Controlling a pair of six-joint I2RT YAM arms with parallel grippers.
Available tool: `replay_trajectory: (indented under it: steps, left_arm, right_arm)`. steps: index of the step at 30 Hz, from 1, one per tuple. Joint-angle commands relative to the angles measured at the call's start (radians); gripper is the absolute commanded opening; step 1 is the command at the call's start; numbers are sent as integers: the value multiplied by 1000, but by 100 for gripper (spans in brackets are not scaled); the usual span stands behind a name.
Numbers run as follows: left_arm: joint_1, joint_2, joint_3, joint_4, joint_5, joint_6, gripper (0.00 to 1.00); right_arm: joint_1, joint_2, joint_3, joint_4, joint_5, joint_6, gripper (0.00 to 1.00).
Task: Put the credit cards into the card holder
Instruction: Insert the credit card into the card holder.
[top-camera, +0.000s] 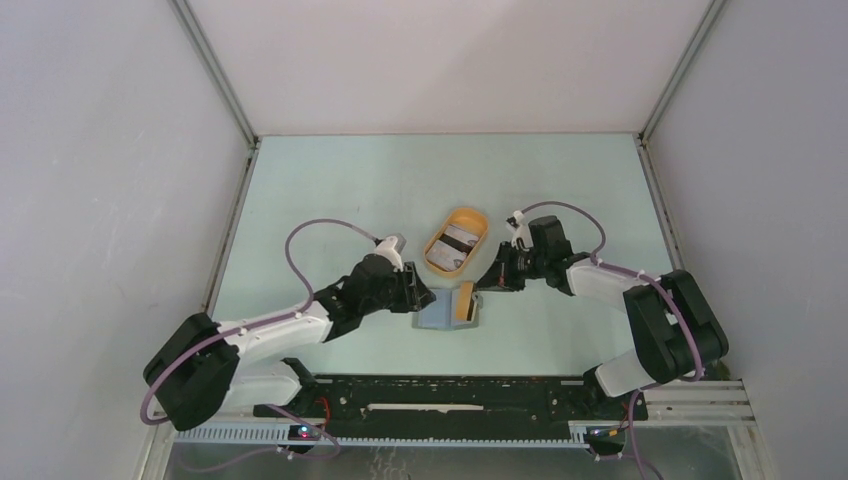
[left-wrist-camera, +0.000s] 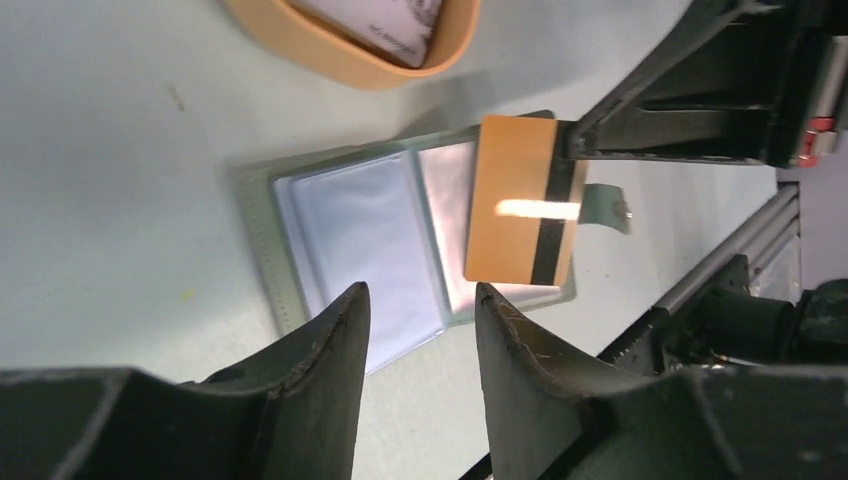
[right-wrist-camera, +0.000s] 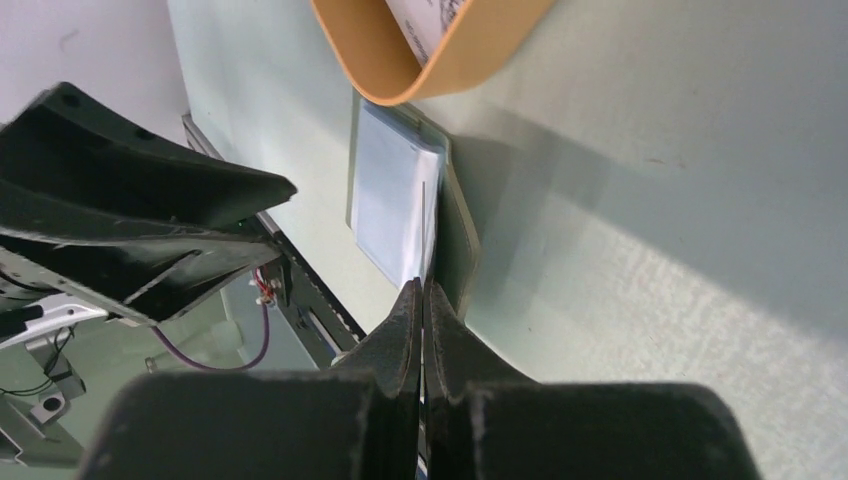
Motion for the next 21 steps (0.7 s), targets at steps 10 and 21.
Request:
replay_trajectory:
  steps: [10,21]
  left_arm:
    - [2,87,-14,17,-49,-56,38]
    - [-25,99,-6,226,173,-56,33]
  right_arm:
    - [22,23,1,113,55,21,0]
    - [25,36,1,125,40,35,0]
